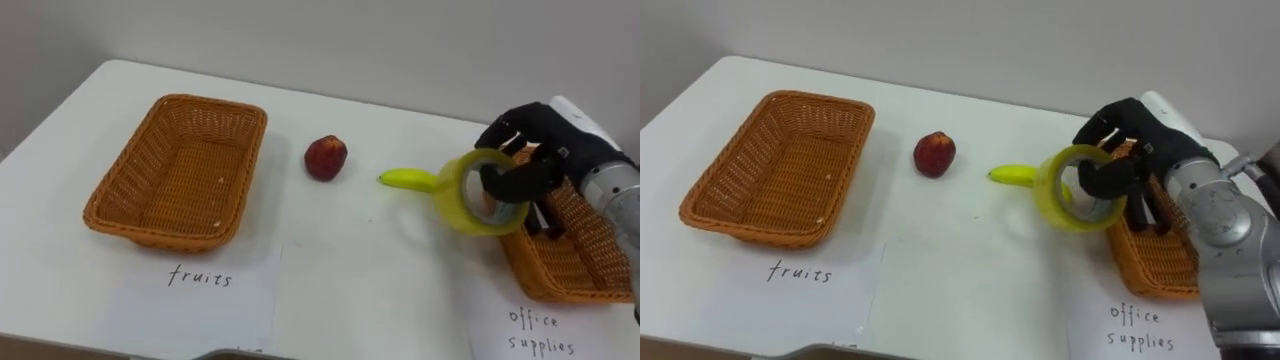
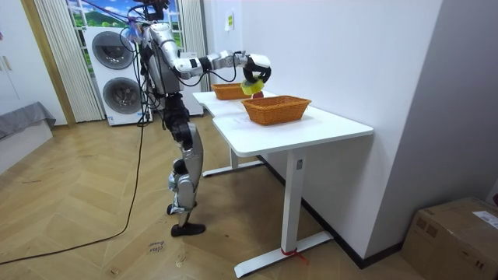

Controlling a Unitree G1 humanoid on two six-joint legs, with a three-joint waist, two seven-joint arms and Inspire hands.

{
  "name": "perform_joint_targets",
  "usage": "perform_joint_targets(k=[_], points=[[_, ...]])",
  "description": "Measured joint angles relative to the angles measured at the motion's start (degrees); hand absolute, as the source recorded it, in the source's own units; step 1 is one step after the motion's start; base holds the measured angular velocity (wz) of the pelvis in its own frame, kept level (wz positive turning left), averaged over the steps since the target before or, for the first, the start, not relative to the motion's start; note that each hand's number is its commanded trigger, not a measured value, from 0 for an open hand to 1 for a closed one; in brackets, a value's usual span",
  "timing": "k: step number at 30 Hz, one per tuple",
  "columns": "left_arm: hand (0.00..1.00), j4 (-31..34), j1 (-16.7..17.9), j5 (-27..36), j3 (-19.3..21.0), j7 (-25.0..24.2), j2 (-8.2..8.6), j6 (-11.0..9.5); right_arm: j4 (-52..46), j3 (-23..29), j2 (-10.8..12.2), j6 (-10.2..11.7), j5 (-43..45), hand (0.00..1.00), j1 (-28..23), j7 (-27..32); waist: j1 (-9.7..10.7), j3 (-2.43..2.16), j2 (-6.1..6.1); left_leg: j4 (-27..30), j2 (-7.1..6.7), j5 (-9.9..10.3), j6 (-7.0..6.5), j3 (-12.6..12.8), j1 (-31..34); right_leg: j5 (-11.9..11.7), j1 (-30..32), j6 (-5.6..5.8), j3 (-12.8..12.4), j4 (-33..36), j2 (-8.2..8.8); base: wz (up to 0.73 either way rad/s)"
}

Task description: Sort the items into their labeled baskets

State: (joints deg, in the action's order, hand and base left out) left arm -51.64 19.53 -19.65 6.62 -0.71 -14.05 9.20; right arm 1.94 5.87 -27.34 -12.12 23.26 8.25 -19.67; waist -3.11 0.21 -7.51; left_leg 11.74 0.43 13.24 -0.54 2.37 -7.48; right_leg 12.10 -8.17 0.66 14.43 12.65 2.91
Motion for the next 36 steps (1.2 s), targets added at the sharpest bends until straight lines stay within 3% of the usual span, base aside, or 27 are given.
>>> perform_joint_targets(k=[6,10,14,22,29,36], points=[[0.0,-0.2,0.3,0.0,0.2,0.0,0.01,0.0,4.0,3.1,-0.5,0.4,-3.3,1.0,0.0,2.7,1.3,-0.06,-0.47,-0.1,-0.04,0.0,0.0,0.1,-0.1,0.0,0.0,0.0,-0.1,0.0,0.03,0.0],[0.0,-0.2,0.0,1.2,0.2,0.1,0.01,-0.1,7.0,4.5,-2.9,0.7,-5.4,1.0,0.0,5.9,1.5,0.05,-0.31,-0.2,0.0,0.0,0.0,0.3,-0.3,0.0,0.0,0.0,-0.2,0.0,0.01,0.0],[0.0,-0.2,0.0,1.5,0.2,0.1,0.01,-0.5,7.1,4.5,-3.0,0.9,-5.7,1.0,0.0,8.2,2.7,0.21,-0.05,-0.4,0.1,0.0,0.0,0.6,-0.4,0.0,0.1,0.0,-0.4,0.0,-0.04,-0.03],[0.0,-0.2,0.0,1.5,2.9,0.1,0.02,-0.6,7.1,4.9,-3.5,1.0,-7.3,1.0,0.0,9.2,3.0,0.13,-0.12,-0.6,0.15,0.0,0.0,1.6,-0.8,0.0,0.4,0.0,-1.3,0.0,-0.11,-0.06],[0.0,-0.2,0.1,1.5,3.5,0.1,0.01,-0.6,8.6,4.9,-3.5,1.3,-7.4,1.0,0.0,9.2,3.3,-0.33,-0.6,-0.6,0.21,0.0,0.0,2.0,-1.1,0.0,0.1,0.0,-1.7,0.0,-0.14,-0.02],[0.0,-0.2,0.2,1.6,3.4,0.1,0.02,-0.5,8.6,4.9,-3.5,1.3,-7.6,1.0,-0.2,9.0,4.3,-0.78,-0.12,-0.5,0.28,0.0,0.0,2.1,-1.3,0.0,-0.1,-0.06,-1.7,0.1,-0.18,0.0]])
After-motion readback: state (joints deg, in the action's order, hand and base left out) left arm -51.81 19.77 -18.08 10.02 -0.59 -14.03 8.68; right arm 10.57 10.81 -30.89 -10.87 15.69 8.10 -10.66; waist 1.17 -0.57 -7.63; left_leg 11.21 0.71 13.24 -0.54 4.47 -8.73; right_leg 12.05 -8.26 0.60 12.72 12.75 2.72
